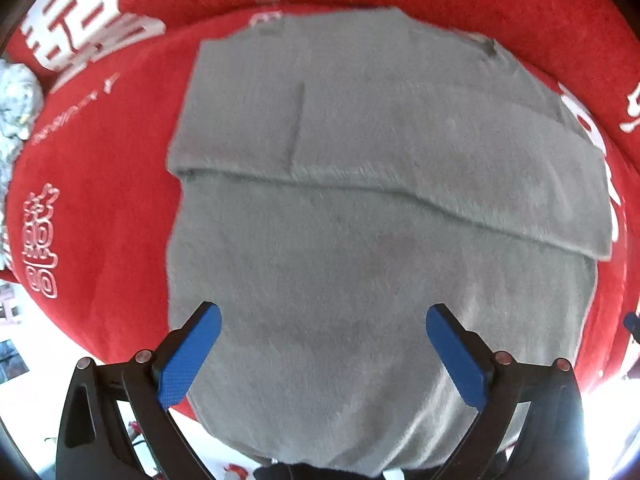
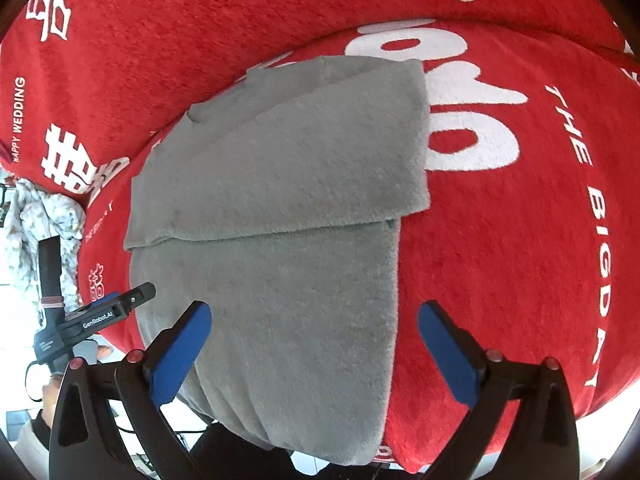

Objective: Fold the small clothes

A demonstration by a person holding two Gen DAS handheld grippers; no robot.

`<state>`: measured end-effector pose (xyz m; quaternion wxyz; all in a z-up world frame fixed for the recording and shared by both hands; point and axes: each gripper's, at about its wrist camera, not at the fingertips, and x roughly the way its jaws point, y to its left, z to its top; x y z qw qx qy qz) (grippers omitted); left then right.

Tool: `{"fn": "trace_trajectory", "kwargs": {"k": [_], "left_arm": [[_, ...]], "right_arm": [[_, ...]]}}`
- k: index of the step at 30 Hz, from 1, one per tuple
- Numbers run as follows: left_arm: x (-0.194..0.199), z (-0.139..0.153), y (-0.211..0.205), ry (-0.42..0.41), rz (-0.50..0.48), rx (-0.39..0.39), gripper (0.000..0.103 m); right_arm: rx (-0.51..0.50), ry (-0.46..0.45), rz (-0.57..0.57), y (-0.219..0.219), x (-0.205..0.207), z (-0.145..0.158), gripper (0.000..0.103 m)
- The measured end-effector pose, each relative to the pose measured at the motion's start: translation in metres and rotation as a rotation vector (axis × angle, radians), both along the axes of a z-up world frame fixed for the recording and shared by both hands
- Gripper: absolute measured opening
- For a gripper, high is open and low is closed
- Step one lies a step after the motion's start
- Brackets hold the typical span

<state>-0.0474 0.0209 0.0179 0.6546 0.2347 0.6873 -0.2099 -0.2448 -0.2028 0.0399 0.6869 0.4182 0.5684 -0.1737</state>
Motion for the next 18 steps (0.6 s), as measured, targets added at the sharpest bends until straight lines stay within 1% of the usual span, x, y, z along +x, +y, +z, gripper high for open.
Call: {"fn": "trace_trajectory", "kwargs": {"k": [2,12,18], "left_arm": [[-0.004,0.001,0.004,0.022,0.002,-0.016,0.103],[-0.022,0.017,0.017,-0.007,0.008,-0.017,0.103],[-0.034,0.026,0.022,-0.019,0.043,-0.046,0.103]], "right_arm": [[-0.017,0.027,0.012,0.0,-0.002,0.001,0.103],[-0.032,0.082,0.049,0.004,-0.01,0.0,0.103],[-0.037,0.091,0.094,0.009,-0.007,0.002,0.103]]}}
